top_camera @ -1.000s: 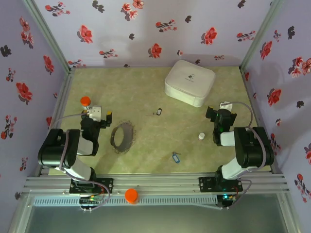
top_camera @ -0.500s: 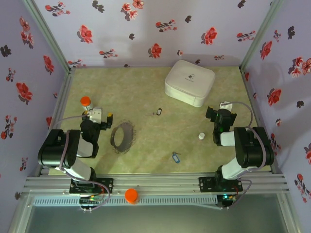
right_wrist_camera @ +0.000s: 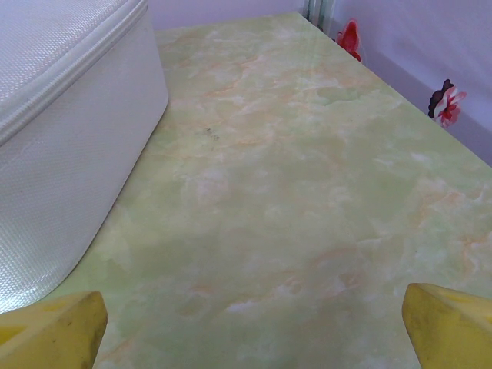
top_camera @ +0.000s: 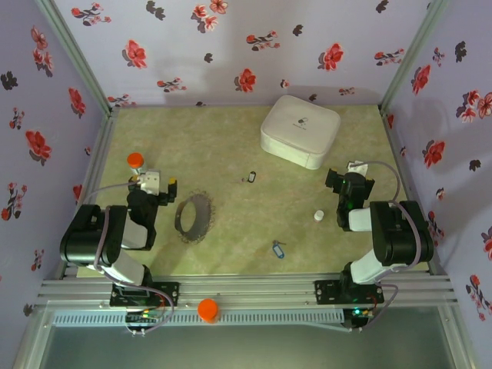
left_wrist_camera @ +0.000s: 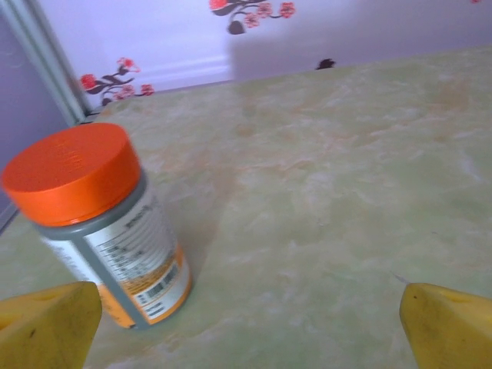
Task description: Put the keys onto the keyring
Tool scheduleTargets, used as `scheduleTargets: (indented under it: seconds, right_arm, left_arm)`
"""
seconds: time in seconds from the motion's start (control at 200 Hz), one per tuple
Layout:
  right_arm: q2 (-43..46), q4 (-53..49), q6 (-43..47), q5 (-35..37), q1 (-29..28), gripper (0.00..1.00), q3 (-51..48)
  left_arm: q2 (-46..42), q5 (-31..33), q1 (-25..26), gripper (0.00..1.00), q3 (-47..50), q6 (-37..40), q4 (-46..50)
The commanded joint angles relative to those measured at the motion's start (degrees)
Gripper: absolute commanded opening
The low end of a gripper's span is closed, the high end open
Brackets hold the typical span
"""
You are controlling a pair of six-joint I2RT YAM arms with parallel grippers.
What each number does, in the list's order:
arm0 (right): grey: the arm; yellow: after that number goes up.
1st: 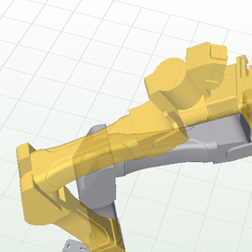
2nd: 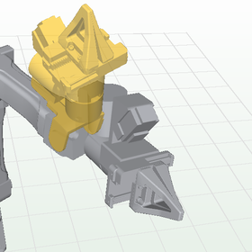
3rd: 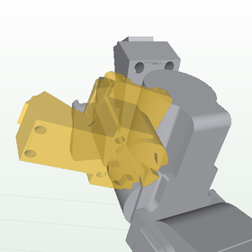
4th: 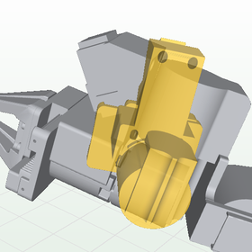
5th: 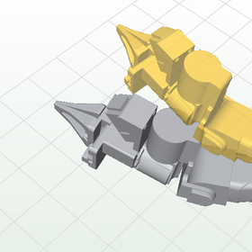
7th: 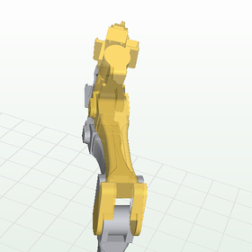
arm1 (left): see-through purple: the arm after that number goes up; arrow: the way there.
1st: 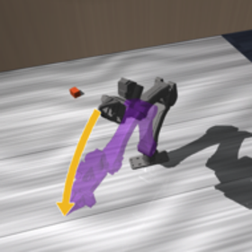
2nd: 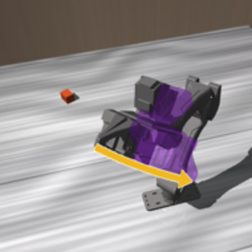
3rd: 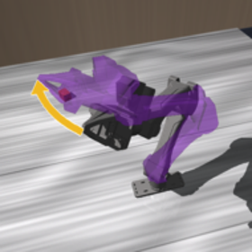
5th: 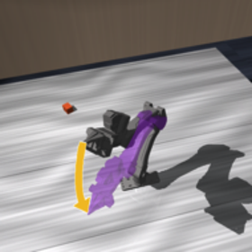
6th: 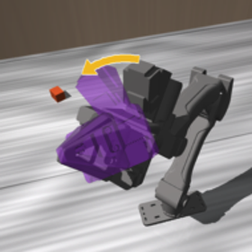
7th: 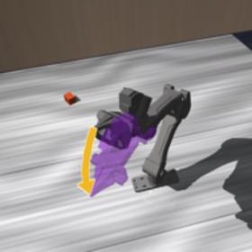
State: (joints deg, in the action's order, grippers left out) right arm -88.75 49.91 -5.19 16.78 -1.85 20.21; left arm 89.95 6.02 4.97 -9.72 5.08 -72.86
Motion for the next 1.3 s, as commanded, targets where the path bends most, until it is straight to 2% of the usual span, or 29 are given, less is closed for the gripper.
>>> scheduleTargets:
  seconds: [0.0, 0.09, 0.15, 0.205, 0.295, 0.425, 0.485, 0.535, 0.635, 0.725, 0.815, 0.995, 1.15, 1.295]
  right_arm:
    - [-0.5, 2.6, -1.3, 1.3, -0.4, 0.99, 1.0]
    - [2.9, 1.8, -0.9, 0.5, -0.4, 0.99, 0.2]
    - [8.9, -5.6, 0.6, -3.1, -0.4, 0.99, 1.5]
    - [14.0, -13.7, 1.2, -6.3, -0.4, 0.99, 4.2]
    - [20.8, -18.1, -3.4, -7.2, -0.5, 0.99, 6.2]
    - [28.8, -16.7, -11.0, -11.5, -0.4, 0.99, 5.4]
    - [33.7, -25.2, -16.3, -14.4, 0.3, 0.99, 7.1]
    - [35.7, -27.4, -18.9, -16.7, 0.4, 0.99, 8.1]
    - [35.8, -29.5, -22.5, -26.1, 0.4, 0.99, 10.7]
    - [32.9, -37.4, -27.4, -32.6, 0.3, 0.99, 16.2]
    - [29.5, -44.7, -30.6, -38.0, -0.9, 0.99, 20.8]
    - [27.2, -53.4, -32.0, -37.9, -7.5, 0.99, 22.9]
    - [25.2, -52.5, -34.7, -37.7, -12.3, 0.98, 21.8]
    - [20.9, -52.9, -34.6, -40.8, -13.2, 0.93, 23.6]
  left_arm:
    - [0.1, 5.9, -1.3, 1.00, -0.8, -3.1, -2.2]
    - [-4.7, 9.1, -1.3, 1.00, 0.7, -4.1, -1.1]
    - [-11.3, 10.8, -1.3, 1.00, 1.4, -4.7, 2.6]
    - [-18.1, 11.9, -1.1, 1.00, 0.1, -5.2, 11.4]
    - [-26.1, 14.1, -0.5, 1.00, -4.5, -11.2, 27.3]
    - [-31.7, 15.0, 3.6, 1.00, -6.7, -13.6, 36.6]
    - [-33.9, 14.9, 5.7, 1.00, -8.7, -15.2, 43.1]
    - [-35.0, 13.8, 7.1, 1.00, -10.0, -17.6, 48.7]
    - [-34.5, 11.4, 10.6, 1.00, -11.9, -23.2, 55.3]
    - [-33.4, 10.6, 13.3, 1.00, -14.5, -26.5, 62.9]
    - [-32.8, 8.2, 13.6, 1.00, -18.1, -31.4, 73.4]
    - [-30.4, 0.9, 13.6, 1.00, -20.3, -36.4, 84.6]
    - [-23.3, -5.3, 13.6, 1.00, -23.6, -33.2, 86.8]
    - [-15.8, -5.9, 13.7, 0.96, -30.3, -30.2, 91.4]
